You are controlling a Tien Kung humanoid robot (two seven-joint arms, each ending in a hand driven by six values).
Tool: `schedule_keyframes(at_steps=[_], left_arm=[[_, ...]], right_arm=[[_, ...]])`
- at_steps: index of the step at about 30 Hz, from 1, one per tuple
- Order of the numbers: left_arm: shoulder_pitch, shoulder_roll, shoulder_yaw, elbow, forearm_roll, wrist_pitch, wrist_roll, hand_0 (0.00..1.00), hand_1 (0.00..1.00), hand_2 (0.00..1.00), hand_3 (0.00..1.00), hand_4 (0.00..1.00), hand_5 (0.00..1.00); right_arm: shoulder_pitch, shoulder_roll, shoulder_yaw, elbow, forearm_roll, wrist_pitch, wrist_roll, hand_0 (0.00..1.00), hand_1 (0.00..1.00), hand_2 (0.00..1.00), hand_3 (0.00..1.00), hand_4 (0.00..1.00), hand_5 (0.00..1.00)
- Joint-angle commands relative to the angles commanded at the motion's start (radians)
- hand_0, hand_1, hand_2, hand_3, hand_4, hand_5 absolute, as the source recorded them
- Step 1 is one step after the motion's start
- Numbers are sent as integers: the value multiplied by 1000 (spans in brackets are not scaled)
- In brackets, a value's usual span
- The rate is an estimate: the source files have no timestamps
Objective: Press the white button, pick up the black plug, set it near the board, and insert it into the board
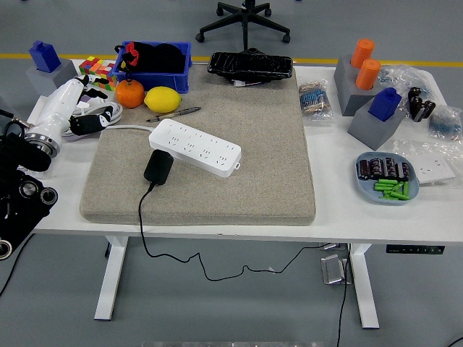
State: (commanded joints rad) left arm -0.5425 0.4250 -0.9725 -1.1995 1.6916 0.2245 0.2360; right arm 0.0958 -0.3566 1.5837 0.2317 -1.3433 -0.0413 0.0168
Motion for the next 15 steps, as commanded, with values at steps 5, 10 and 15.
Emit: schedule_keyframes(at_steps=[5,10,15], left_arm=[[-56,-10,69,35,-18,-11,10,240,155,170,754,2,2],[-140,-29,178,82,-49,-34,28,240,155,170,754,2,2],[-226,-50,299,144,-88,-73,35,100,22,157,753,2,2]], right_arm=[[-1,-1,-5,-1,3,0,0,683,614,582,586,654,361],[2,-1,-6,-1,6,1,-1,683,614,582,586,654,361],[4,-5,-9,0,11,2,0,682,614,582,585,655,362]])
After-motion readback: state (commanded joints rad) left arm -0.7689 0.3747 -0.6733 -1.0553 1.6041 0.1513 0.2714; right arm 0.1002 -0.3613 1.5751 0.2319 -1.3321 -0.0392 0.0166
